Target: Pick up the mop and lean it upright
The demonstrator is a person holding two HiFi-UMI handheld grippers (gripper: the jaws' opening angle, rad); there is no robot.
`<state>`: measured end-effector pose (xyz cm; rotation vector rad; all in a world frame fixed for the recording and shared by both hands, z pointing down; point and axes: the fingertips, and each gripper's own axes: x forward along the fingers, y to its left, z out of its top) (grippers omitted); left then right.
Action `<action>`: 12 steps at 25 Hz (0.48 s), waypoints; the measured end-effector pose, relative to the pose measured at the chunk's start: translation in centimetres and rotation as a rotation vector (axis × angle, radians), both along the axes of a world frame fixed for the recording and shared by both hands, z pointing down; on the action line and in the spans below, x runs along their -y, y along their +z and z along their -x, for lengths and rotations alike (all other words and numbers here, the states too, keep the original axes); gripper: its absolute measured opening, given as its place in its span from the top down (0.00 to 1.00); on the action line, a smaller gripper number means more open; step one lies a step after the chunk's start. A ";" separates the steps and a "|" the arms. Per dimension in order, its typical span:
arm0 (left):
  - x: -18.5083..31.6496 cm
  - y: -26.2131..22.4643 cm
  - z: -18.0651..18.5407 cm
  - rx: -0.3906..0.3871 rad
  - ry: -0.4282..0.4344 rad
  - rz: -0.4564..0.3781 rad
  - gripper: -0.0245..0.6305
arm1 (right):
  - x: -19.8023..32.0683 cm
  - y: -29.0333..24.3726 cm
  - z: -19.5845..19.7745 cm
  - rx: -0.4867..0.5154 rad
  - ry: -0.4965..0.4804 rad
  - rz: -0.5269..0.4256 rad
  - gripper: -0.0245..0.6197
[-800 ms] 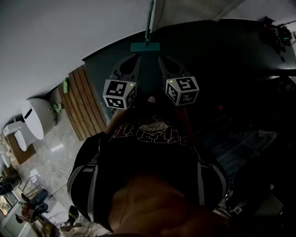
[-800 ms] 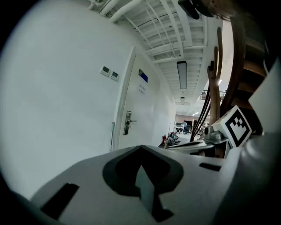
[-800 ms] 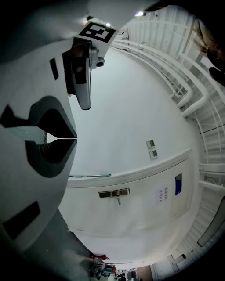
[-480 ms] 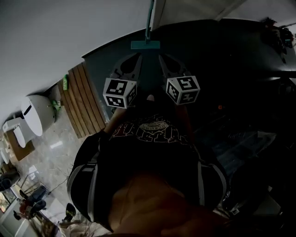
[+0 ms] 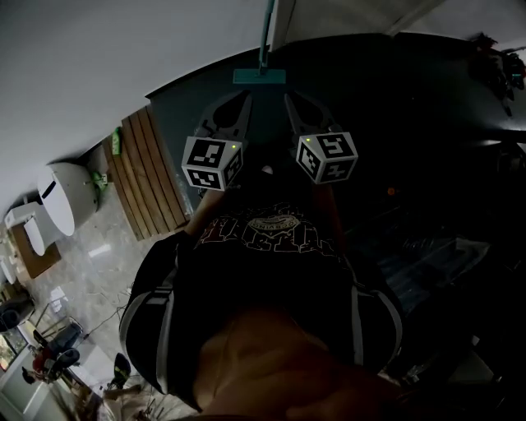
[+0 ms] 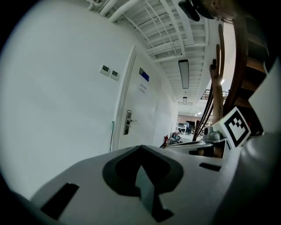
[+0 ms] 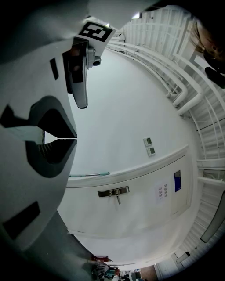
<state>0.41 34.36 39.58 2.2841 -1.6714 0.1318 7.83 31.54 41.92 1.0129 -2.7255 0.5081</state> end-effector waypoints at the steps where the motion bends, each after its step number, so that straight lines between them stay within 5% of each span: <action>1: 0.4 0.1 0.1 0.001 0.002 0.001 0.89 | 0.3 0.1 0.0 0.001 0.004 0.001 0.93; 12: 8.9 0.8 3.0 0.009 0.070 -0.007 0.89 | 7.8 1.1 2.2 -0.016 0.072 0.002 0.93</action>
